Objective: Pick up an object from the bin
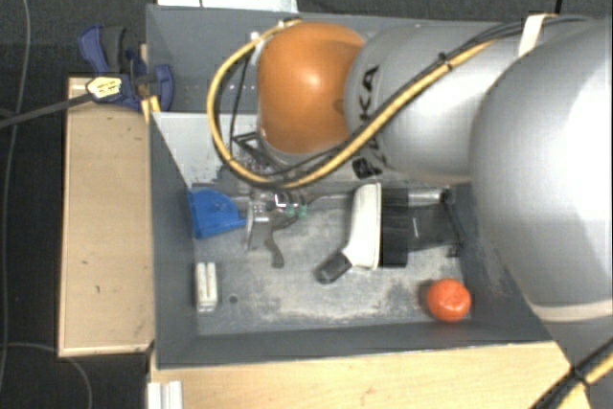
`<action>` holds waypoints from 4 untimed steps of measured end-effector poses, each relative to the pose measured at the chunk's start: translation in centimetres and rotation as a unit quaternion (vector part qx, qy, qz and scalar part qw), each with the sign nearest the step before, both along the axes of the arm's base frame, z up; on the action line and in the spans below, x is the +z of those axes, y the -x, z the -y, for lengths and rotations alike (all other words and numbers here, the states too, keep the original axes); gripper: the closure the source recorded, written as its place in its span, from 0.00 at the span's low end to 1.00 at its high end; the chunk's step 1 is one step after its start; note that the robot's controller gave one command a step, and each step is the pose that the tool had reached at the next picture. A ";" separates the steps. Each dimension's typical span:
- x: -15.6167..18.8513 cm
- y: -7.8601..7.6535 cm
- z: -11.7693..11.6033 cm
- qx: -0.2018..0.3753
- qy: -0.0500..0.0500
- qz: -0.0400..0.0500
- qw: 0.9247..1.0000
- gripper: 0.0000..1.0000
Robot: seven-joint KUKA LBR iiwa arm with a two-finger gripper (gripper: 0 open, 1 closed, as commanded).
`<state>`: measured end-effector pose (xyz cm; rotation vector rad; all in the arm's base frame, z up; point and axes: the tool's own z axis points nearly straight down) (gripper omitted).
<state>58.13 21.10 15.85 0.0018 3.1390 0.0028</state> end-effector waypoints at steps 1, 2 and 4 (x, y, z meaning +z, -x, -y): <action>-3.9 0.1 0.4 -0.014 -0.001 -0.001 1.000 0.00; -6.3 -0.6 1.0 0.012 0.000 0.001 1.000 0.00; -8.7 0.5 -0.2 -0.109 0.002 -0.001 0.994 1.00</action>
Offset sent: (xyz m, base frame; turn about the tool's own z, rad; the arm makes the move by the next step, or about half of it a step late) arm 0.0060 -0.0110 -0.0642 -0.0229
